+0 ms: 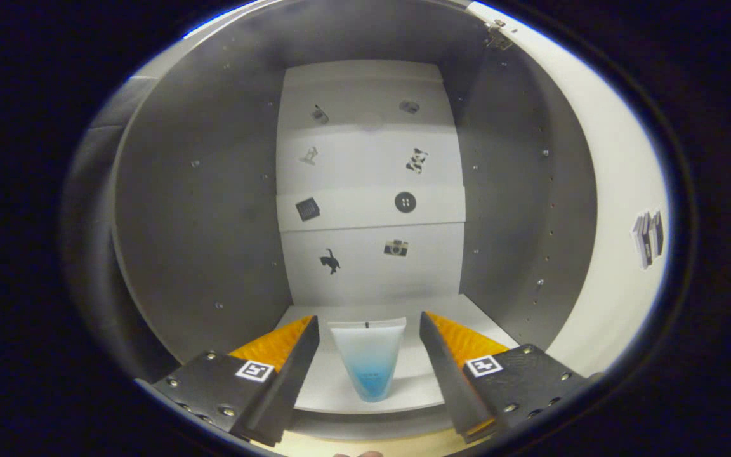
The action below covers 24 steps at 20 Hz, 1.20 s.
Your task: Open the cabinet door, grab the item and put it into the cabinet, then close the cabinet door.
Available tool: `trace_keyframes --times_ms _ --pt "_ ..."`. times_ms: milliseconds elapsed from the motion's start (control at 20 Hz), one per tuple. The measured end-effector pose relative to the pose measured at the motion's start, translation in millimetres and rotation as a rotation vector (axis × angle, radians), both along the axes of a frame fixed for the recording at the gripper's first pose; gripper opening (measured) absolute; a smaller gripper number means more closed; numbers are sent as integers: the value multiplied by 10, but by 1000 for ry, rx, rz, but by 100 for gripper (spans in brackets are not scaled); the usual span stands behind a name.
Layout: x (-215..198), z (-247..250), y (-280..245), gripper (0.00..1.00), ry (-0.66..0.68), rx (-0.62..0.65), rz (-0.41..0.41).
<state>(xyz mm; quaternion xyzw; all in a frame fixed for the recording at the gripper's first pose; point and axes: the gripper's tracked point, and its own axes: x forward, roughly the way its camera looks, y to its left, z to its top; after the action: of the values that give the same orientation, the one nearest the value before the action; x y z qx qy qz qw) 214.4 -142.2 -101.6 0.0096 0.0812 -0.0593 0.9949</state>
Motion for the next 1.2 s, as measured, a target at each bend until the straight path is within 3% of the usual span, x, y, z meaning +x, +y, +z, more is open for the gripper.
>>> trace_keyframes --times_ms 50,350,1200 --pt "-38 69 3 97 -22 0 3" --pt "-442 417 -67 96 -103 -31 -20" --pt "-2576 1112 -597 96 -230 -94 -316"
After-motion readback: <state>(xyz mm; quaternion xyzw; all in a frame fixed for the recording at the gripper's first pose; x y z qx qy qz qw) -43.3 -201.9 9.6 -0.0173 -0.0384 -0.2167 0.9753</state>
